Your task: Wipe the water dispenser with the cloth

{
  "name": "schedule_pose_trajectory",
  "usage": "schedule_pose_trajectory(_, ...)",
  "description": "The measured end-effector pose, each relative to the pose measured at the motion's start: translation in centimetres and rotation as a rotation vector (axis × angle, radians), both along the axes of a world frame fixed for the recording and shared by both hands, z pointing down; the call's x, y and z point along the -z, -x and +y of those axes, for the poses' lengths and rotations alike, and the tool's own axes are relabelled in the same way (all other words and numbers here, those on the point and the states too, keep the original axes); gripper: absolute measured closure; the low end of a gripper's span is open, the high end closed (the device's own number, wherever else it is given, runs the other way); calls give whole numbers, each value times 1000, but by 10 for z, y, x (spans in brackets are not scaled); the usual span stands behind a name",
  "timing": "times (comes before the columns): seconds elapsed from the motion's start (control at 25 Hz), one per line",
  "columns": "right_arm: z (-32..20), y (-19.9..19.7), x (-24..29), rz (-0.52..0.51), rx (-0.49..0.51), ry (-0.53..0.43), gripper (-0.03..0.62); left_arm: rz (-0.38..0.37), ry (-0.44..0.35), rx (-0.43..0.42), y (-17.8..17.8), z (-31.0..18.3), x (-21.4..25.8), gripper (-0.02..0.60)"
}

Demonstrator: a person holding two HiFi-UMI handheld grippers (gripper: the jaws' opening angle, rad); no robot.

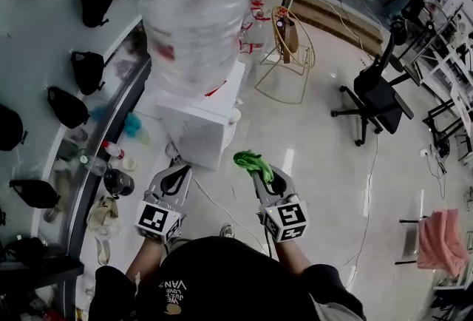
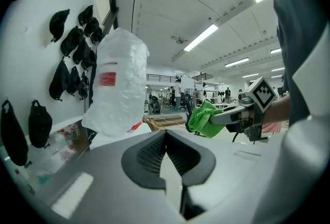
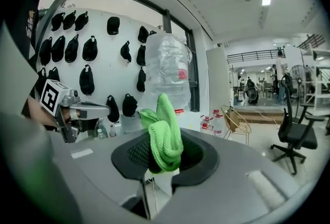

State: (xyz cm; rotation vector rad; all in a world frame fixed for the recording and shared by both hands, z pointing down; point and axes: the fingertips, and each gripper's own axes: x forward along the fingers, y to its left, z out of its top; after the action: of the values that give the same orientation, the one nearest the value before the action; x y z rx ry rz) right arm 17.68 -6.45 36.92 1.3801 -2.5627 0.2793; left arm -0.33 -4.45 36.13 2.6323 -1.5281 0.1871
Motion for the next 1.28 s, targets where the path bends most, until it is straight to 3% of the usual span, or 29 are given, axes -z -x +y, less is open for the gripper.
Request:
schedule_pose_trajectory(0.44,6,-1,21,36,64,-66,503,-16,-28,46,-4,4,17,580)
schedule_pose_trajectory(1.28,7,-14,11,45,134,-69,505,-53,-6,71,-31,12,9,580)
